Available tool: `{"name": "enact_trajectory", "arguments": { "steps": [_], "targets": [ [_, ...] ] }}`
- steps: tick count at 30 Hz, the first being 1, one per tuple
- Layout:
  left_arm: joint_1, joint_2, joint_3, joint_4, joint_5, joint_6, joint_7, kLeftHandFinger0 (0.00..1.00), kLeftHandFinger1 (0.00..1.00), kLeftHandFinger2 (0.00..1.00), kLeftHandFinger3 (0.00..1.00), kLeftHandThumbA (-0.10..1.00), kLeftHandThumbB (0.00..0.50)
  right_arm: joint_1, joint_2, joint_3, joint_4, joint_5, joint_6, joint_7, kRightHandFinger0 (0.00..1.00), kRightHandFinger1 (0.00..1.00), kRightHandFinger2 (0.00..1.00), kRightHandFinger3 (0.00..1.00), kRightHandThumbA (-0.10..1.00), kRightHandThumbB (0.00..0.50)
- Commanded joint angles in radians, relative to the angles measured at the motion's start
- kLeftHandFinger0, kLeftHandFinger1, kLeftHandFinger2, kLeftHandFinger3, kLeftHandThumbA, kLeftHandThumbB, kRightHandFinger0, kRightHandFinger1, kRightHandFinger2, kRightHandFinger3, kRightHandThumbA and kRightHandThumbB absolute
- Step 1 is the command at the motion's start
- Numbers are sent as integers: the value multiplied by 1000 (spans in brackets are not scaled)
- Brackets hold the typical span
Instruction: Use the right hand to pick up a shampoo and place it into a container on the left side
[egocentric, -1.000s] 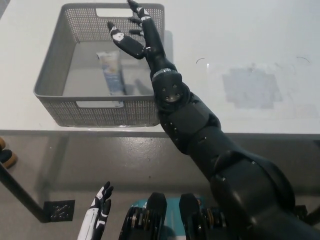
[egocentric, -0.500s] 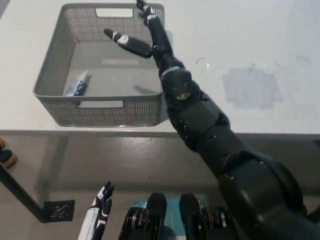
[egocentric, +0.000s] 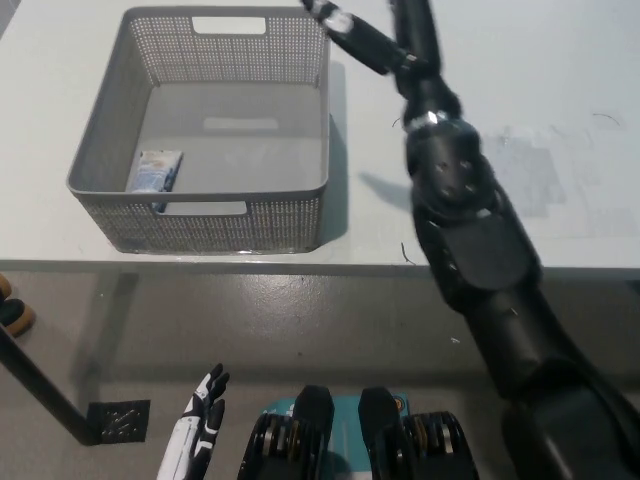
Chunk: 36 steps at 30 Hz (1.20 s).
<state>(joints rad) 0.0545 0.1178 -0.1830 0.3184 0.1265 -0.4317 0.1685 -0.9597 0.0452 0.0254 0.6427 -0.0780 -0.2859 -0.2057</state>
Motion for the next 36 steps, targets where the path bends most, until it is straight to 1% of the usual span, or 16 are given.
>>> {"name": "enact_trajectory", "arguments": {
  "steps": [1,4,6,7,11,14,17,20,21,22,26,28,29,32,34,36],
  "targets": [
    [-24,18,2,-11,-7,-38,-7,1000,1000,1000,1000,1000,253,118,-91,-47,-478,108,160,106,1000,1000,1000,1000,979,351],
    [-24,17,7,-10,-14,-38,-13,1000,1000,1000,1000,1000,278,212,-115,-44,-586,125,147,120,1000,1000,1000,1000,966,289],
    [-26,14,8,-10,-18,-38,-16,1000,1000,1000,1000,1000,287,280,-131,-42,-651,121,142,120,1000,1000,1000,1000,968,279],
    [-23,15,7,-12,-17,-38,-14,1000,1000,1000,1000,1000,274,320,-135,-40,-683,137,143,126,1000,1000,1000,1000,967,271],
    [-13,20,10,-21,-13,-38,-7,1000,1000,1000,1000,1000,272,449,-148,-27,-768,153,142,135,1000,1000,1000,1000,970,265],
    [-13,17,15,-23,-10,-38,-4,1000,1000,1000,1000,1000,276,548,-150,-12,-793,174,124,149,1000,1000,1000,1000,964,275],
    [-15,14,15,-17,-18,-38,-14,1000,1000,1000,1000,1000,300,652,-140,9,-790,157,103,154,1000,1000,1000,1000,979,299],
    [-13,12,12,-14,-16,-38,-16,1000,1000,1000,1000,1000,295,754,-125,18,-787,155,95,156,1000,1000,1000,1000,992,304],
    [-16,12,14,-13,-13,-38,-10,1000,1000,1000,1000,1000,294,782,-119,20,-769,155,79,158,1000,1000,1000,1000,996,288],
    [-14,11,19,-16,-14,-38,-11,1000,1000,1000,1000,1000,309,808,-117,23,-734,165,37,168,1000,1000,1000,1000,1000,234],
    [-18,15,26,-12,-22,-38,-18,1000,1000,1000,1000,1000,283,887,-99,30,-649,192,-21,199,1000,1000,1000,1000,1000,191],
    [-18,16,27,-10,-18,-38,-17,1000,1000,1000,1000,1000,278,913,-98,37,-623,188,-36,213,1000,1000,1000,1000,1000,195],
    [-15,15,25,-10,-14,-38,-16,1000,1000,1000,1000,1000,274,959,-90,44,-612,198,-24,221,1000,1000,1000,1000,1000,222],
    [-12,9,18,-8,-1,-38,-5,1000,1000,1000,1000,1000,273,1011,-86,46,-592,198,-41,227,1000,1000,1000,1000,1000,172],
    [-9,7,18,-10,-2,-38,-6,1000,1000,1000,1000,1000,276,1037,-83,41,-575,199,-61,228,1000,1000,1000,1000,1000,175],
    [-9,6,23,-9,-6,-38,-10,1000,1000,1000,1000,1000,300,1052,-86,34,-564,211,-65,236,1000,1000,1000,1000,1000,159]
  ]
}}
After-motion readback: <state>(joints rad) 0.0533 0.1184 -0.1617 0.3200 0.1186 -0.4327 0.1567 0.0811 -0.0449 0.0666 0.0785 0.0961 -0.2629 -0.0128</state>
